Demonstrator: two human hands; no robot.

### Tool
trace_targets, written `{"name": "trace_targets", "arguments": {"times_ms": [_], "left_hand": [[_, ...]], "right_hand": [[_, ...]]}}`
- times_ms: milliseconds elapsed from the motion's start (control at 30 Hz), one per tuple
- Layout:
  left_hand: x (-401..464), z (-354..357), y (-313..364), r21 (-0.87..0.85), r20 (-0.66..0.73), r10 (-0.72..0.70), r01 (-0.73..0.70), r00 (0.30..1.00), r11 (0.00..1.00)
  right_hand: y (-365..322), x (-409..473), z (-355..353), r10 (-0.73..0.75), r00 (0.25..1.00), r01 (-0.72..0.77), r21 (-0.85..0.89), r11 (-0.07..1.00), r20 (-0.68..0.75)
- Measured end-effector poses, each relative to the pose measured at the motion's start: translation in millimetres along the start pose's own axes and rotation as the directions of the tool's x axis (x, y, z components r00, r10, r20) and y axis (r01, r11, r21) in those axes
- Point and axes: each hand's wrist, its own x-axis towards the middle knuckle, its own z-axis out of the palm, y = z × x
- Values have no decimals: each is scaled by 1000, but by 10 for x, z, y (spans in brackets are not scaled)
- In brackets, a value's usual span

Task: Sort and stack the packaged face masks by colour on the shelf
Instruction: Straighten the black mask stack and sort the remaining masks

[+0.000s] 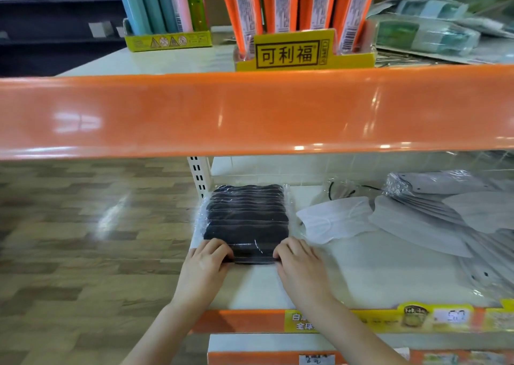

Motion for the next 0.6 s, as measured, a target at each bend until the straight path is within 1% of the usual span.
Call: {"name": "trace_targets", "arguments": {"times_ms": [100, 200, 267, 400, 467, 600], "left_hand": [[-20, 43, 56, 39, -36, -30, 31, 999, 999], [-32, 71, 117, 62, -48, -71, 74, 996, 995], [-33, 57, 153, 76, -41, -101, 104, 994, 992], [-30, 15, 167, 98, -88, -96, 104, 992, 990], [-35, 21, 179, 137, -80, -70, 80, 994, 987], [-46, 37, 255, 195, -52, -52, 62, 997, 979]], "right_hand": [[-6, -18, 25, 3, 998, -2, 17, 1000, -59], [-18, -21, 13, -41, 986, 43, 12, 999, -161], [-23, -26, 8, -69, 977, 69, -7, 998, -203], [-43, -35, 14, -93, 973, 98, 12, 995, -212], [-52, -35, 12, -98, 975, 105, 21, 994, -200], [-59, -44, 22, -98, 986, 102, 25, 994, -132]]}}
